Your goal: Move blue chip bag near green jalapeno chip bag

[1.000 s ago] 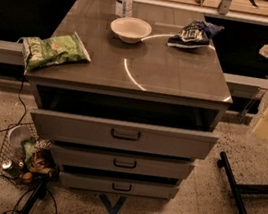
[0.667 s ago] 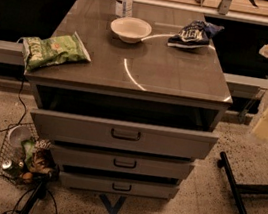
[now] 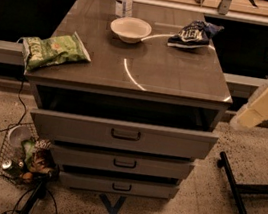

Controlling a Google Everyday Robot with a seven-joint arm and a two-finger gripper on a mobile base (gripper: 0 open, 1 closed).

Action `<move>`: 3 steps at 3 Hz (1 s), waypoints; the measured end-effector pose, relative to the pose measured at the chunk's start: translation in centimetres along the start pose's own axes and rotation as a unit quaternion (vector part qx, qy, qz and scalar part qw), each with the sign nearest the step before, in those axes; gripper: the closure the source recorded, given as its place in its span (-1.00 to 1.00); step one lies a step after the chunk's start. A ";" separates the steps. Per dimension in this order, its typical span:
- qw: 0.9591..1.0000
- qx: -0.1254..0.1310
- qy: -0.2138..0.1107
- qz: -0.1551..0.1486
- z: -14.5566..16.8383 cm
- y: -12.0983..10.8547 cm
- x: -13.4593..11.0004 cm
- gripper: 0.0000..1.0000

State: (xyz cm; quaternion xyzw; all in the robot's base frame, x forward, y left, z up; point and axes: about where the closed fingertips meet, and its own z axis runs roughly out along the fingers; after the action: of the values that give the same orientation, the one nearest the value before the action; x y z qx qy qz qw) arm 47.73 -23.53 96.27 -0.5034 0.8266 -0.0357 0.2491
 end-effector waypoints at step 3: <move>0.959 0.109 -0.229 0.128 8.1 -15.0 -7.1 -1.00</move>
Offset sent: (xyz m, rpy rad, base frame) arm 0.2491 -0.0193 0.0563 0.5201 -0.6696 -0.2399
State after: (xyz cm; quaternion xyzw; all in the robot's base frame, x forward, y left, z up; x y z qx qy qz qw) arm 66.16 -23.32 96.50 -0.3580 0.7961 0.0228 0.4873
